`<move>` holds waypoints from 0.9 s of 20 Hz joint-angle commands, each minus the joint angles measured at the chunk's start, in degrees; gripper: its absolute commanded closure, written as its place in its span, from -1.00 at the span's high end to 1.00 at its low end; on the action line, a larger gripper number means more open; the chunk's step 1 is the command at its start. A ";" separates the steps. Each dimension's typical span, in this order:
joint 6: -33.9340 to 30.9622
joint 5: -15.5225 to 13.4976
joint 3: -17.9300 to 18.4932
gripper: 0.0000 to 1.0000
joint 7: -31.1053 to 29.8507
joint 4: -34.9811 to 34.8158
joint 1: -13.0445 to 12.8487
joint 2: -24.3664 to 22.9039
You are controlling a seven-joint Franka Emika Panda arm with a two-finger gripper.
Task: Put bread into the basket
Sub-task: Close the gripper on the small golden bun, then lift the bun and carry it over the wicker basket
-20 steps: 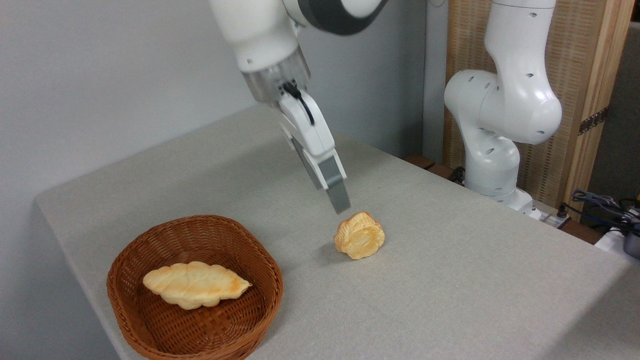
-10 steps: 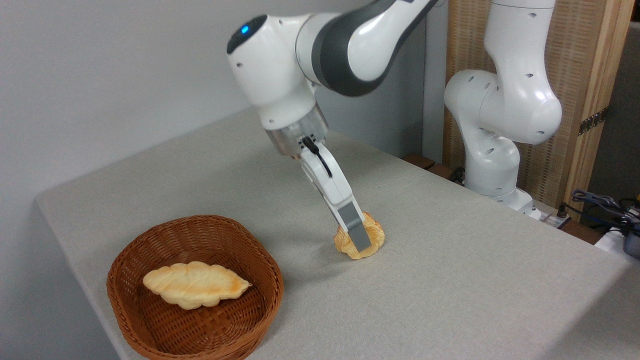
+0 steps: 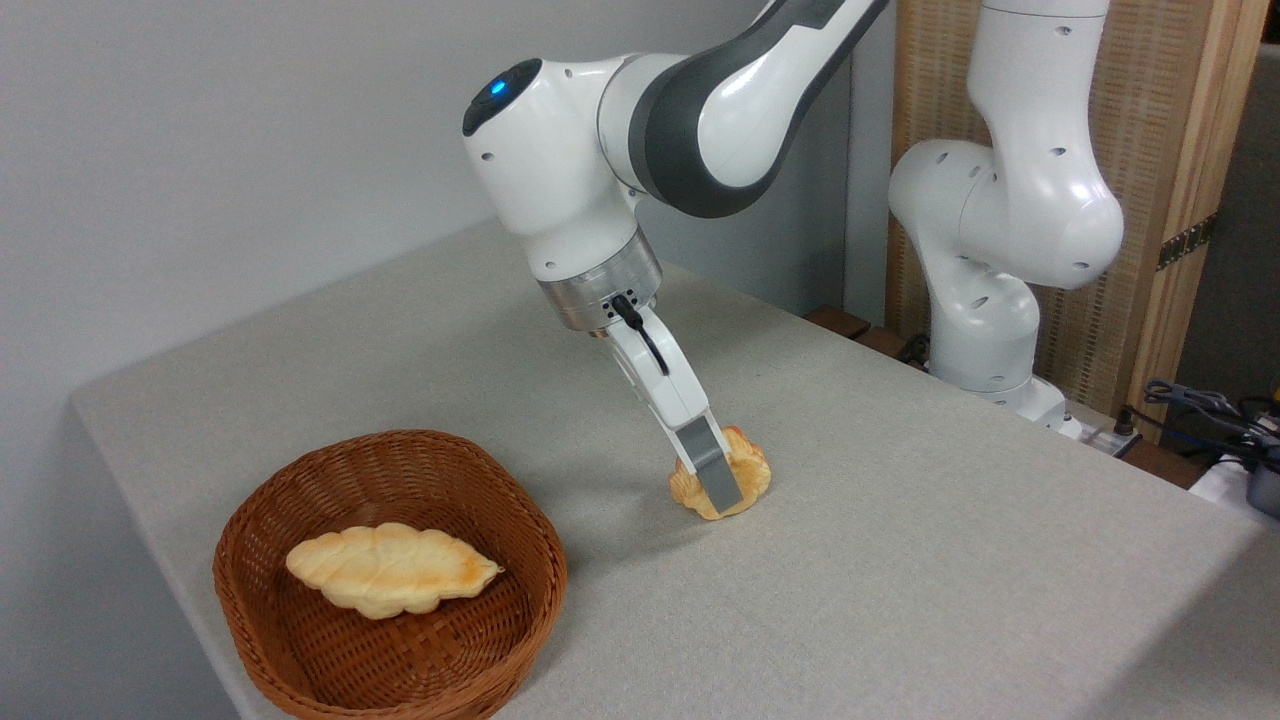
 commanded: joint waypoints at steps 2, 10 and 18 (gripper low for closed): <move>0.48 0.86 0.76 -0.09 1.11 -0.22 -0.51 -0.38; -4.00 -8.07 0.67 0.02 0.23 17.14 -0.51 6.98; -0.68 -25.49 2.78 0.30 -5.12 35.01 -0.24 17.63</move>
